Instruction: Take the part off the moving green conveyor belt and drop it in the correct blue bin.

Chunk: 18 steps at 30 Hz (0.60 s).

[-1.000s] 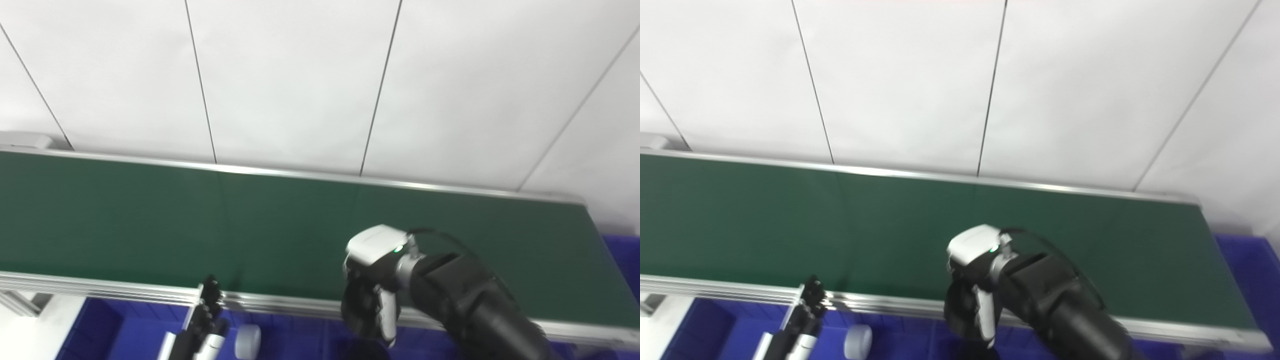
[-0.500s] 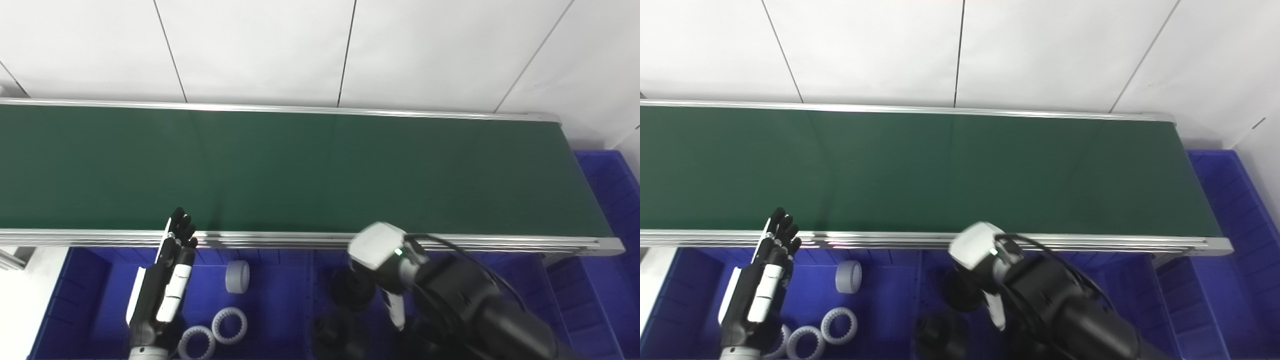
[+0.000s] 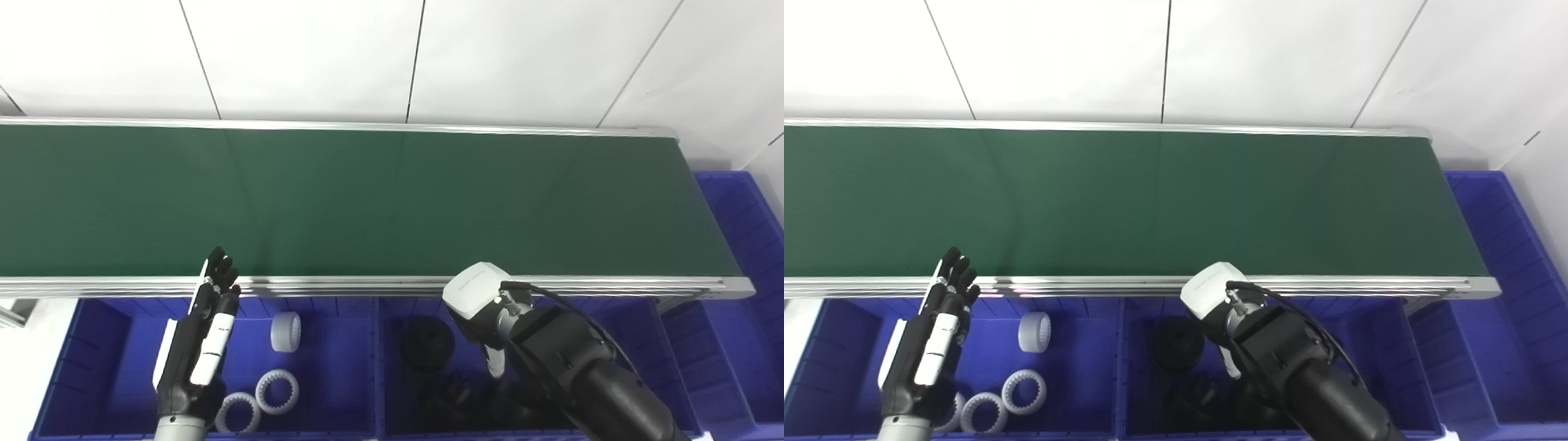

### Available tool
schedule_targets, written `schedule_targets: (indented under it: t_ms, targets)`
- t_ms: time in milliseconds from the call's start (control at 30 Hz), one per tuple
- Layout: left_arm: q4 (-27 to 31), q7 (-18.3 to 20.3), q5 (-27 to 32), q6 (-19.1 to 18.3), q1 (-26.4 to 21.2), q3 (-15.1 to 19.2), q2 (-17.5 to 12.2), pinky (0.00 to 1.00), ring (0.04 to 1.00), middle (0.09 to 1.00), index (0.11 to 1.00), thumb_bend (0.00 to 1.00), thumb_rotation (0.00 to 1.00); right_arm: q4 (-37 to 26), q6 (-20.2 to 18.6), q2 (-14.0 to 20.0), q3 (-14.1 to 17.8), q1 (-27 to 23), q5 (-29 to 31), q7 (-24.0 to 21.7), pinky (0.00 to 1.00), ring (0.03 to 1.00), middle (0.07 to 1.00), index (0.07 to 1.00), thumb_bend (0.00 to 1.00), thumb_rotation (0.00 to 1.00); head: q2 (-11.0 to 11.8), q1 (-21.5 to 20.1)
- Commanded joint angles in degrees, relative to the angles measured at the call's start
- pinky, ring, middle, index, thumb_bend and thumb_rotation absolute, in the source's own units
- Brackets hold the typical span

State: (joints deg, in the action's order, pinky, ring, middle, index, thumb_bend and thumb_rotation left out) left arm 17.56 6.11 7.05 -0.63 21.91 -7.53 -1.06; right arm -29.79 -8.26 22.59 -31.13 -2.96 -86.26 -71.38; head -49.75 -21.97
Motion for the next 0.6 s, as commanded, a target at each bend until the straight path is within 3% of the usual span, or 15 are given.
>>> schedule_targets:
  t_ms: [0, 33, 167, 267, 400, 533, 567]
  targets:
    - [1.23, 0.02, -0.55, 1.92, -0.11, -0.17, 0.45, 1.0, 1.0, 1.0, 1.0, 0.59, 0.74, -2.6, 2.7, 0.03, 1.59, 0.13, 1.07, -1.34, 0.5, 0.607, 0.706, 0.743, 0.84, 0.35, 0.07, 0.53]
    - [1.05, -0.07, -0.75, 2.15, -0.08, -0.22, 0.55, 1.0, 1.0, 1.0, 1.0, 0.59, 0.74, -3.15, 2.97, -0.04, 2.09, 0.53, 1.58, -1.32, 0.56, 0.661, 0.746, 0.77, 0.86, 0.37, 0.11, 0.63]
    - [0.97, -0.22, -1.33, 2.83, 0.27, -0.63, 1.06, 1.0, 1.0, 1.0, 1.0, 0.58, 0.75, -6.41, 2.71, -0.93, 5.19, 2.32, 6.9, -0.33, 0.5, 0.643, 0.733, 0.765, 0.9, 0.47, 0.7, 1.82]
    - [0.59, -0.23, -1.8, 3.95, 0.87, -1.09, 1.55, 1.0, 1.0, 1.0, 1.0, 0.56, 0.75, -10.58, -0.82, -3.34, 10.78, 5.63, 16.48, 4.13, 0.52, 0.673, 0.738, 0.723, 0.87, 0.5, 1.53, 3.88]
    - [-0.16, -0.52, -3.21, 5.82, 1.48, -1.45, 2.26, 1.0, 0.998, 1.0, 1.0, 0.56, 0.74, -14.95, -4.59, -8.6, 18.88, 12.09, 28.29, 12.53, 0.51, 0.632, 0.684, 0.666, 0.79, 0.45, 2.47, 6.53]
    - [-0.7, -1.08, -4.67, 6.96, 2.1, -1.68, 2.97, 1.0, 0.982, 1.0, 1.0, 0.61, 0.72, -16.04, -5.93, -21.36, 28.87, 24.75, 45.52, 31.5, 0.53, 0.636, 0.707, 0.693, 0.72, 0.46, 3.3, 9.06]
    - [-0.62, -1.17, -4.86, 6.94, 2.33, -1.76, 3.12, 1.0, 0.982, 1.0, 1.0, 0.61, 0.72, -14.75, -4.8, -26.99, 31.25, 28.7, 51.7, 37.01, 0.53, 0.637, 0.709, 0.695, 0.71, 0.46, 3.76, 9.77]
